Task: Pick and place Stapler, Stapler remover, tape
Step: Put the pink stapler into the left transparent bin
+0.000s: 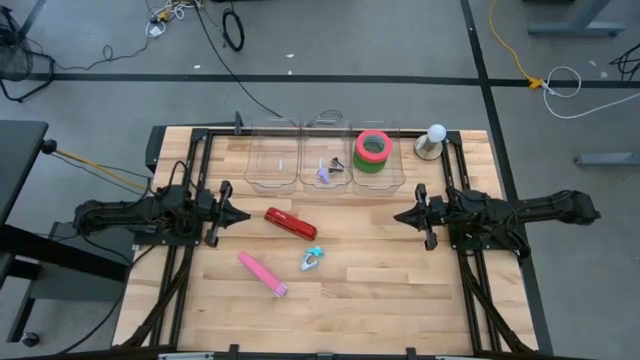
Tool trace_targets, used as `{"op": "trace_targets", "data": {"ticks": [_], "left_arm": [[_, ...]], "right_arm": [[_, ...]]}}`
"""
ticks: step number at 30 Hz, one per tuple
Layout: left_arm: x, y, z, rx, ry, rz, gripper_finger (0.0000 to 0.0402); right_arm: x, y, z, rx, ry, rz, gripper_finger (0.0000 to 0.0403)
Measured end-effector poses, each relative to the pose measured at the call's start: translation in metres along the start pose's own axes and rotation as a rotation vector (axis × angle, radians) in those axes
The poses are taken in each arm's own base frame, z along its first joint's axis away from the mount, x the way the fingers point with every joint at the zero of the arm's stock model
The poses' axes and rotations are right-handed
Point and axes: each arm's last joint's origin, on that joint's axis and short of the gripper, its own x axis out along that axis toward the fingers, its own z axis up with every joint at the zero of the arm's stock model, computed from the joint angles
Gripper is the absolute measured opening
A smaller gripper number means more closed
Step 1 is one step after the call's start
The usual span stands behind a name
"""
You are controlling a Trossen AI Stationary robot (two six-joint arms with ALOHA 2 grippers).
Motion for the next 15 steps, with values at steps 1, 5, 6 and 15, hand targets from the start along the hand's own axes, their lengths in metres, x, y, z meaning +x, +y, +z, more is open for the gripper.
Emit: {"op": "trace_targets", "data": {"ticks": [1, 5, 6, 15], "left_arm": [[0.0, 0.0, 0.0, 0.0, 0.0, 0.0, 0.0003], [0.0, 0.0, 0.0, 0.0, 0.0, 0.0, 0.0003], [0.0, 0.0, 0.0, 0.0, 0.0, 0.0, 0.0003], [0.0, 0.0, 0.0, 0.0, 0.0, 0.0, 0.0003]], "right_arm": [[-0.0008, 0.0, -0.0004, 0.0, 0.004, 0.0, 0.0002], [-0.0039, 0.0, -0.0013, 0.0, 0.011, -0.001, 0.0002], [-0.0047, 0.0, -0.0016, 0.0, 0.014, -0.001, 0.0002], [-0.0107, -0.0005, -0.0026, -0.004, 0.014, -0.025, 0.0002]]}}
